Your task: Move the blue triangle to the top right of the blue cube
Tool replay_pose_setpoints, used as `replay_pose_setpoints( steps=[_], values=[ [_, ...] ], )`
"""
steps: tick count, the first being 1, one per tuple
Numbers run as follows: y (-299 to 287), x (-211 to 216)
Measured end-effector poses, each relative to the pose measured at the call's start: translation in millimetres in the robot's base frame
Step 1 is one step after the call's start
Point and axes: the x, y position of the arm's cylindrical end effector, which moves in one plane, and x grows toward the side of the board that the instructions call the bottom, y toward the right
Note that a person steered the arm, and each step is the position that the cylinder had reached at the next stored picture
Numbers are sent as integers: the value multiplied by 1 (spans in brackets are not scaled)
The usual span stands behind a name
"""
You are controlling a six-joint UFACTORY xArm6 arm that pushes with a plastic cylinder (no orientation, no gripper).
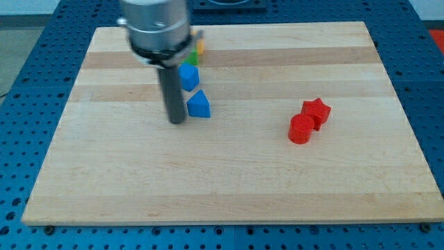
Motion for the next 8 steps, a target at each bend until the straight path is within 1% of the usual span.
replay_pose_setpoints(
  steps=[1, 2, 3, 4, 5, 7, 8],
  values=[
    [-42, -18],
    [-53, -37],
    [-46, -34],
    [-1, 7],
    [52, 16],
    [83, -41],
    [77, -77]
  ],
)
